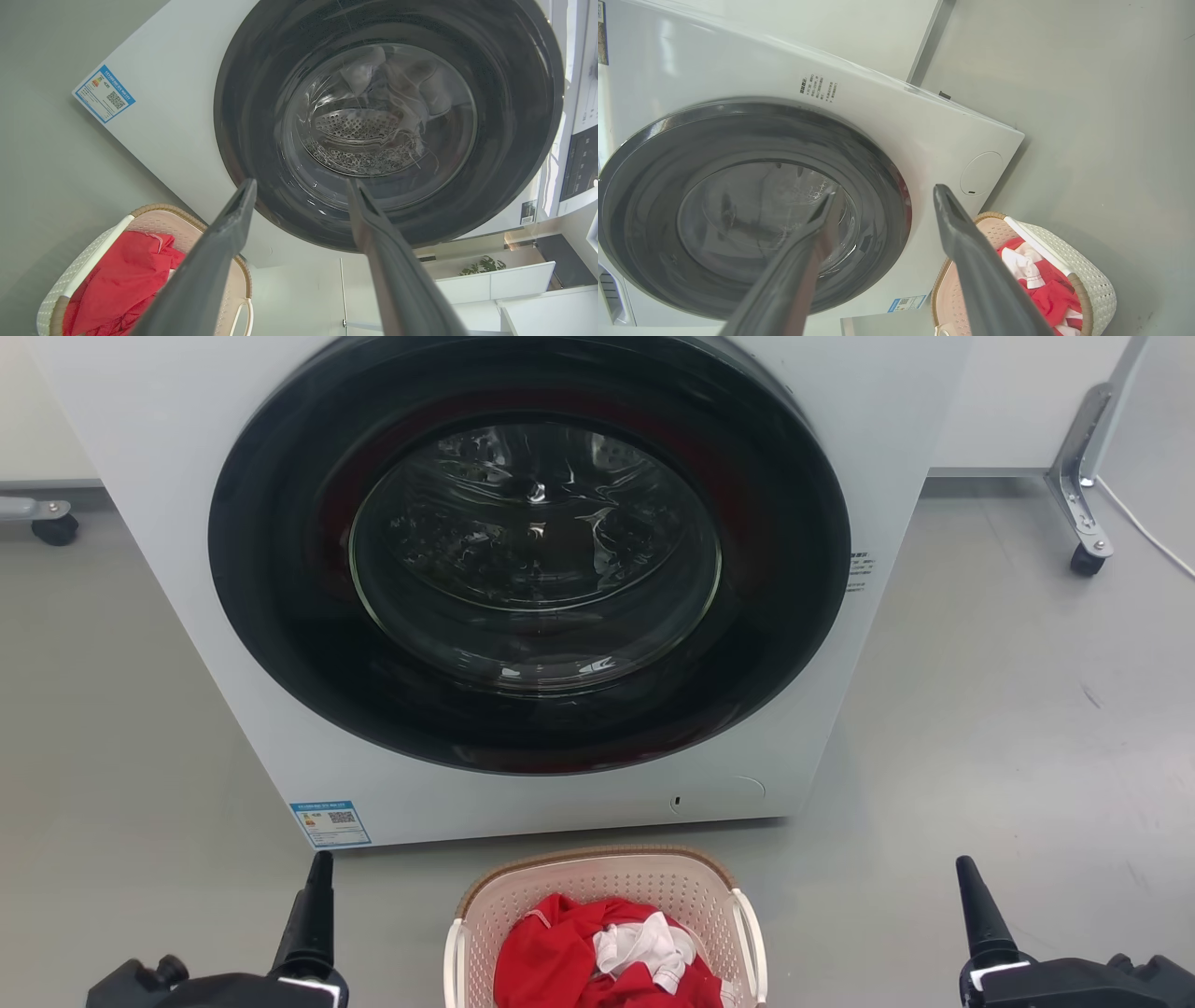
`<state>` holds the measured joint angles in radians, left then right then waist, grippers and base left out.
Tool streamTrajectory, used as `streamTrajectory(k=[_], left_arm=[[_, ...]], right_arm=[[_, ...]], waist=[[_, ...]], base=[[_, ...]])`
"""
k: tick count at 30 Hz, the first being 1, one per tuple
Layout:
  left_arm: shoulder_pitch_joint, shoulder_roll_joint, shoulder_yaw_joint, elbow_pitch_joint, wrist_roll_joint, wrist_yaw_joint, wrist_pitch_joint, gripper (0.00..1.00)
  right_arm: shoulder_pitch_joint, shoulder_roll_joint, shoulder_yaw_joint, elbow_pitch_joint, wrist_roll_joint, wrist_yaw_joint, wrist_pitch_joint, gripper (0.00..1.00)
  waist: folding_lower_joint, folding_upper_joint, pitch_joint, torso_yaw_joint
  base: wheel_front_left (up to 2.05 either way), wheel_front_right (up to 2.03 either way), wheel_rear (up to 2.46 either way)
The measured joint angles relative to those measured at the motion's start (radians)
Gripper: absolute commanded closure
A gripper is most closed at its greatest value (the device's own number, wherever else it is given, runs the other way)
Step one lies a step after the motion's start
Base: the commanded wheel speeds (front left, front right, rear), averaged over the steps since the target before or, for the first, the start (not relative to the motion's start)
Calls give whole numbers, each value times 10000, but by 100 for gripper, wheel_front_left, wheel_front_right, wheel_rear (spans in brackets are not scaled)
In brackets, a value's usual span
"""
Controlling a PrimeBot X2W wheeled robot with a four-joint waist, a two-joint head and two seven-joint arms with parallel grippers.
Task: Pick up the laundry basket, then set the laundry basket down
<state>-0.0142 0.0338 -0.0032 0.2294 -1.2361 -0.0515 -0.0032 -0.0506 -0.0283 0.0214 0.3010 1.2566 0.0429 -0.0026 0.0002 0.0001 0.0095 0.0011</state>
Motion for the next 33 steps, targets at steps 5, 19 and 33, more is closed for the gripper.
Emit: streamTrajectory(k=[5, 19, 33], left_arm=[[6, 132, -341, -184, 1095, 96, -178, 0], [35, 470, -1057, -460, 3900, 443, -642, 0], [237, 556, -1547, -790, 6314, 863, -1170, 0]], right_arm=[[-15, -44, 284, -79, -882, -107, -180, 0], [-35, -199, 1041, -244, -3312, -443, -637, 0], [-58, -213, 1662, -339, -5457, -794, -1151, 0]], waist=[[0, -1, 25, -2], [-1, 0, 78, -14], [-1, 0, 50, -27]], base=[[0, 0, 0], [0, 0, 0], [0, 0, 0]])
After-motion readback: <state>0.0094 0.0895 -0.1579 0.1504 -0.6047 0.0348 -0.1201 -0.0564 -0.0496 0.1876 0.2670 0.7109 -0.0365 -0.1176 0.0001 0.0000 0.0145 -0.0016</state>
